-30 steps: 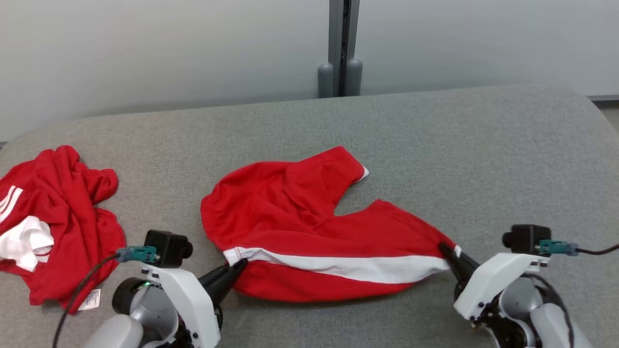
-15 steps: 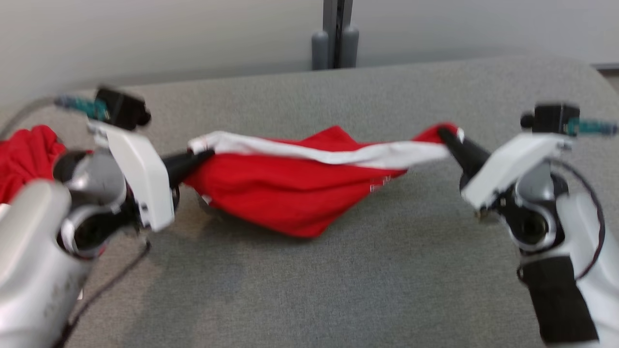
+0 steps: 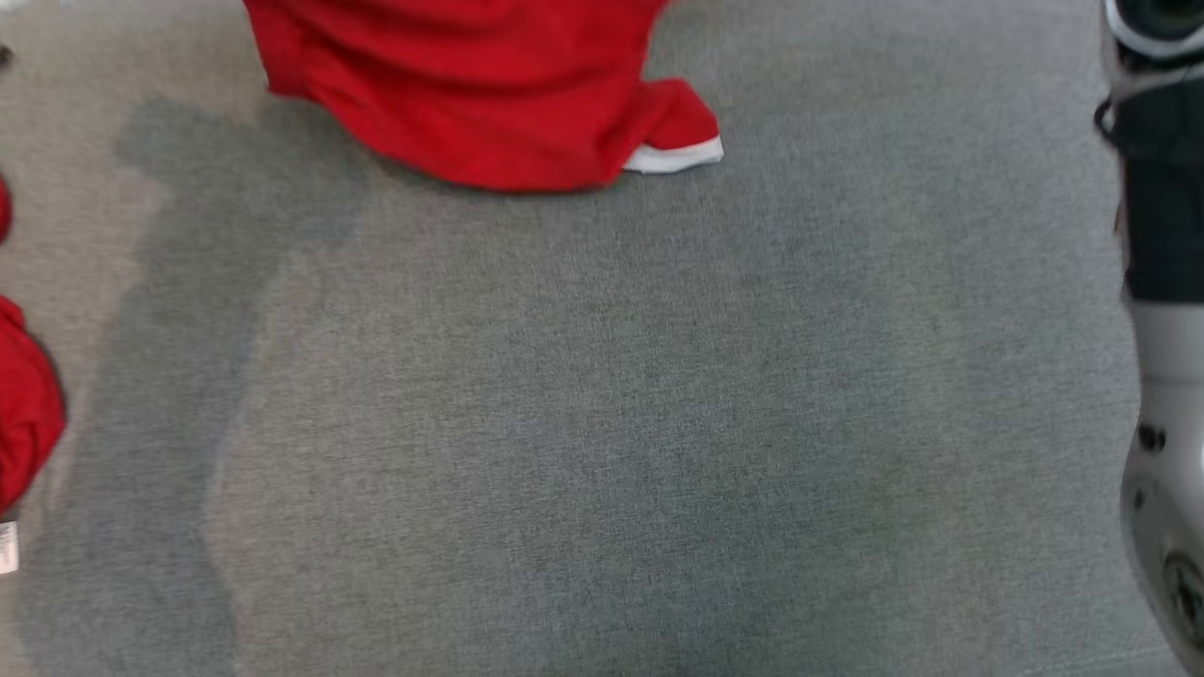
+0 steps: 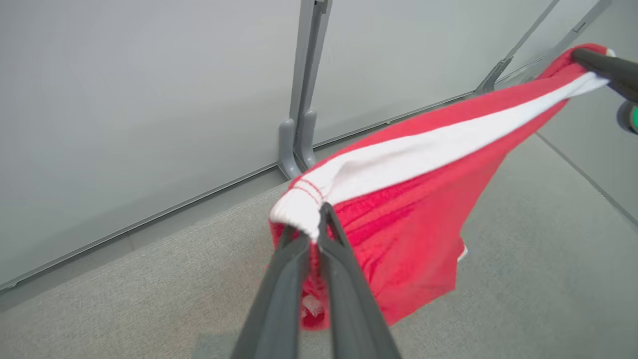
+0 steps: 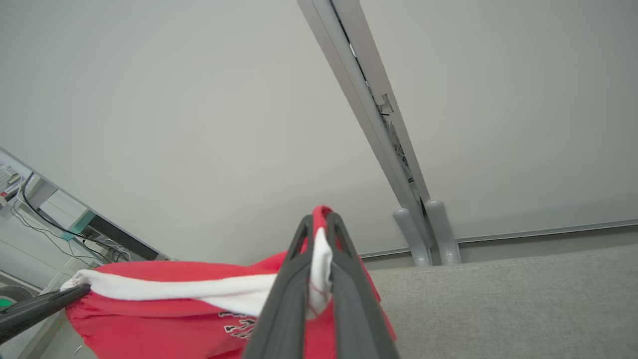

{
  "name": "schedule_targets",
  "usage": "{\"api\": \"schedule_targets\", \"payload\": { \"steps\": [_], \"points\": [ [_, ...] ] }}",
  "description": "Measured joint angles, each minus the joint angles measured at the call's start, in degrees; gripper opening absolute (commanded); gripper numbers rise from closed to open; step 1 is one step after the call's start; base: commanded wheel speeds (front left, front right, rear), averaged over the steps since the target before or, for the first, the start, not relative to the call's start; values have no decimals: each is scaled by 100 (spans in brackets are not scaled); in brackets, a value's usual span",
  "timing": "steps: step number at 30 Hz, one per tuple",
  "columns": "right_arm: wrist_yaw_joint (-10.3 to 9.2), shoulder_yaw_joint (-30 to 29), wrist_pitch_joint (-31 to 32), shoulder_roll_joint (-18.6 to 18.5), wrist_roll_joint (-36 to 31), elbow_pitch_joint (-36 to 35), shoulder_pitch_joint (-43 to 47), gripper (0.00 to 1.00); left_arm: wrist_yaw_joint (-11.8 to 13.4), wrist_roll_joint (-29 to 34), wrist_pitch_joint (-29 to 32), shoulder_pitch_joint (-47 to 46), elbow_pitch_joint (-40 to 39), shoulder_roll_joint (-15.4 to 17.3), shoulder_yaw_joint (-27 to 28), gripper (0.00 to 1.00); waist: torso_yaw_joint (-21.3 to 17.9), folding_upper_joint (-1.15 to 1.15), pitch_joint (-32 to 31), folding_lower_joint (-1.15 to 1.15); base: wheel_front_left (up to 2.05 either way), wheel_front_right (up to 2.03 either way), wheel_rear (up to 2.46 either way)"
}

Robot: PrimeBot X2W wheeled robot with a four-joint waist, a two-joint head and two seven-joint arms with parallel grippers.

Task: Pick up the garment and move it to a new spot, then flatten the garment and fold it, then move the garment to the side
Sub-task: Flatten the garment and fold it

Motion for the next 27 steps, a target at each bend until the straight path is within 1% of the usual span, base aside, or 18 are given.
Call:
{"api": "schedule_targets", "payload": {
  "steps": [3, 6, 9, 14, 17, 22, 27],
  "points": [
    [1, -27, -281, 32, -70, 287, -656, 0, 0, 26, -147, -564, 365, -8, -49, 0, -64, 0, 304, 0, 0, 0, 0],
    [1, -33, -612, 33, -167, 543, -1195, 0, 0, 104, -463, -1041, 626, -32, -134, 0, -120, 0, 512, 0, 0, 0, 0],
    [1, 9, -857, 44, -214, 732, -1595, 0, -1, 135, -744, -1385, 903, -49, -269, 0, -165, 0, 586, 0, 0, 0, 0],
    [1, 179, -1155, 21, -260, 795, -2006, 0, -1, 18, -1182, -1733, 1099, -27, -546, 0, -136, 0, 558, 0, 0, 0, 0],
    [1, 297, -1251, -1, -244, 798, -2111, 0, -1, -165, -1273, -1758, 1190, -8, -735, 0, -117, 0, 556, 0, 0, 0, 0],
    [1, 697, -1235, -67, -192, 825, -2054, 0, 0, -434, -1359, -1597, 1200, 104, -1177, 0, -81, 0, 521, 0, 0, 0, 0],
    [1, 1325, -998, -169, 10, 771, -1227, 0, -1, -703, -1421, -901, 953, 380, -1852, 0, -78, 0, 293, 0, 0, 0, 0]
  ]
}}
